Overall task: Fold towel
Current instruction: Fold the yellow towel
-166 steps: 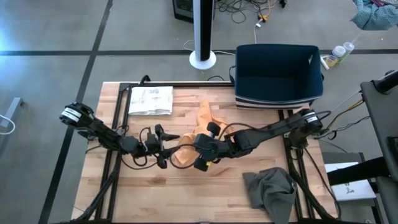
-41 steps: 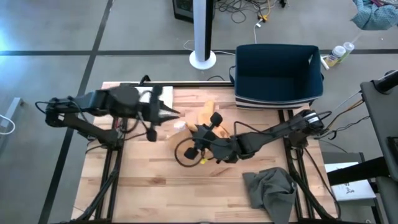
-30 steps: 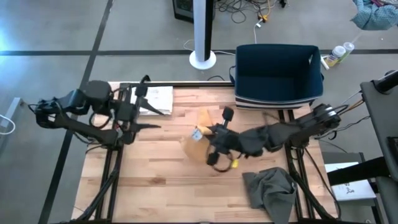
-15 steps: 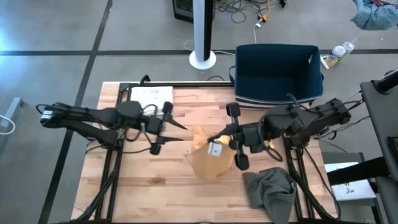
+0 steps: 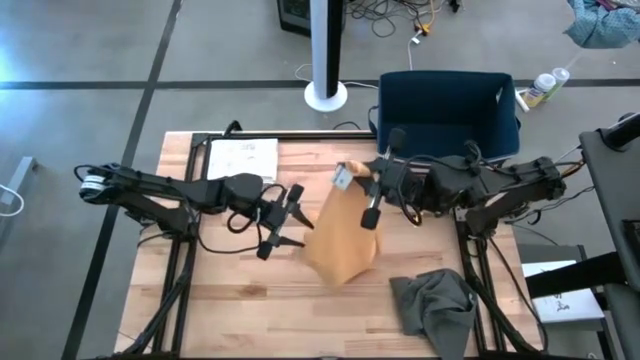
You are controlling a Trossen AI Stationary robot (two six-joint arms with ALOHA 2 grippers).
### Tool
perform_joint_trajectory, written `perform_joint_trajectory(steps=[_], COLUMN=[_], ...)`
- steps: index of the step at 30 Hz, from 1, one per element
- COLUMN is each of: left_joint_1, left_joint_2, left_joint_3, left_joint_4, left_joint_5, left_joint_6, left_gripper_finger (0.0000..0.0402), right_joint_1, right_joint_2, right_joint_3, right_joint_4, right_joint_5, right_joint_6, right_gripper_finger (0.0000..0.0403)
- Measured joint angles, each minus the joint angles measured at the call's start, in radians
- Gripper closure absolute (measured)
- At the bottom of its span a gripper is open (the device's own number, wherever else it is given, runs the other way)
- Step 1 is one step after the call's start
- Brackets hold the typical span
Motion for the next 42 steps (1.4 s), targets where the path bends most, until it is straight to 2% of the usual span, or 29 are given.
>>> perform_joint_trajectory(steps=[13, 16, 20, 23, 25, 32, 35, 38, 40, 42], left_joint_1=[0.005, 0.005, 0.004, 0.006, 0.006, 0.005, 0.005, 0.005, 0.008, 0.010], left_joint_2=[0.005, 0.016, 0.052, 0.063, 0.065, 0.113, 0.202, 0.315, 0.372, 0.409], left_joint_3=[-0.006, -0.040, -0.130, -0.198, -0.237, -0.392, -0.402, -0.371, -0.341, -0.312], left_joint_4=[-0.263, -0.257, -0.137, -0.082, -0.007, 0.351, 0.465, 0.502, 0.493, 0.482], left_joint_5=[0.026, 0.027, -0.013, -0.187, -0.248, -0.264, -0.285, -0.331, -0.346, -0.334], left_joint_6=[-0.060, -0.099, -0.168, -0.177, -0.184, -0.324, -0.356, -0.361, -0.361, -0.370], left_gripper_finger=[0.0197, 0.0201, 0.0206, 0.0205, 0.0200, 0.0175, 0.0171, 0.0173, 0.0185, 0.0214], right_joint_1=[0.000, -0.002, -0.008, -0.008, -0.007, -0.008, -0.008, -0.008, -0.008, -0.008], right_joint_2=[-0.051, -0.074, -0.085, -0.085, -0.085, -0.084, -0.084, -0.083, -0.083, -0.083], right_joint_3=[0.000, 0.000, 0.000, 0.000, 0.000, 0.000, 0.001, 0.011, 0.016, 0.020], right_joint_4=[0.006, 0.007, 0.009, 0.006, 0.005, 0.007, 0.010, 0.011, 0.013, 0.014], right_joint_5=[0.011, 0.031, 0.039, 0.031, 0.029, 0.028, 0.027, 0.027, 0.026, 0.023], right_joint_6=[-0.094, -0.095, -0.095, -0.094, -0.093, -0.095, -0.104, -0.110, -0.113, -0.123], right_gripper_finger=[0.0400, 0.0400, 0.0400, 0.0400, 0.0400, 0.0400, 0.0400, 0.0400, 0.0400, 0.0400])
